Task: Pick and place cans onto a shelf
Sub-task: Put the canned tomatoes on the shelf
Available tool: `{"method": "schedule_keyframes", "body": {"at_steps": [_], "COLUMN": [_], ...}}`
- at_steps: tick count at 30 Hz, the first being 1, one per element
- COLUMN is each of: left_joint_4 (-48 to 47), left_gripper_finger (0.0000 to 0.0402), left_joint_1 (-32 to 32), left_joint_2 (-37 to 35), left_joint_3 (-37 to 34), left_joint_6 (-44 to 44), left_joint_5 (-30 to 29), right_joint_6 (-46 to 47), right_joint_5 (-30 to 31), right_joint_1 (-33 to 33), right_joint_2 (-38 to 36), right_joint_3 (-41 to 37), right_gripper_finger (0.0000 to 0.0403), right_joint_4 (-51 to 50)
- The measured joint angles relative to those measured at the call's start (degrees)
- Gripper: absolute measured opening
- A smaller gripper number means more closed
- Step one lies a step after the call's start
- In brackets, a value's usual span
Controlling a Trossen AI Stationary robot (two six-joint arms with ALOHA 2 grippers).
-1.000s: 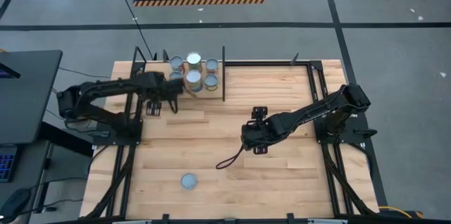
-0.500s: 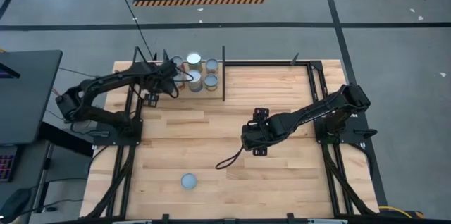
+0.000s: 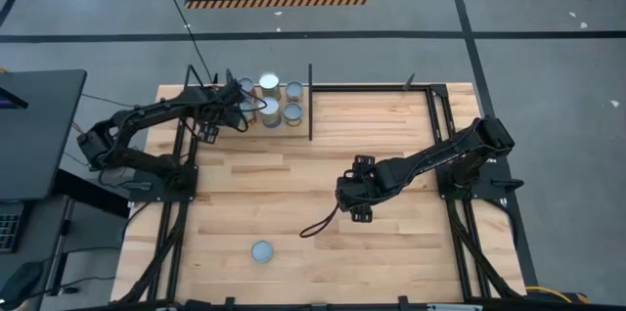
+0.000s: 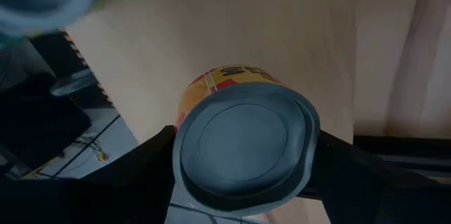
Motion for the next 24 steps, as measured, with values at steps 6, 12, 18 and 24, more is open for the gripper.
{"method": "schedule_keyframes", "body": {"at_steps": [6, 12, 18, 24], "left_joint_4": [-1.1, 2.1, 1.3, 3.0], "left_gripper_finger": [0.0281, 0.0282, 0.0282, 0.0282], "left_joint_1": [3.0, 5.2, 7.7, 7.5], "left_joint_2": [0.0, 0.0, 0.9, 2.1], "left_joint_3": [0.0, 0.0, 0.0, 0.0], "left_joint_6": [1.5, 6.7, 7.8, 5.2], "left_joint_5": [2.5, 5.4, 6.1, 6.3], "right_joint_6": [-0.4, -0.6, -0.4, -0.6], "right_joint_5": [-1.1, -1.2, -1.6, -1.6], "right_joint_1": [0.0, 0.0, 0.0, 0.0], "right_joint_2": [0.0, 0.0, 0.0, 0.0], "right_joint_3": [0.0, 0.0, 0.0, 0.0], "right_gripper_finger": [0.0374, 0.0374, 0.0374, 0.0374], "right_joint_4": [0.1, 0.2, 0.2, 0.2]}}
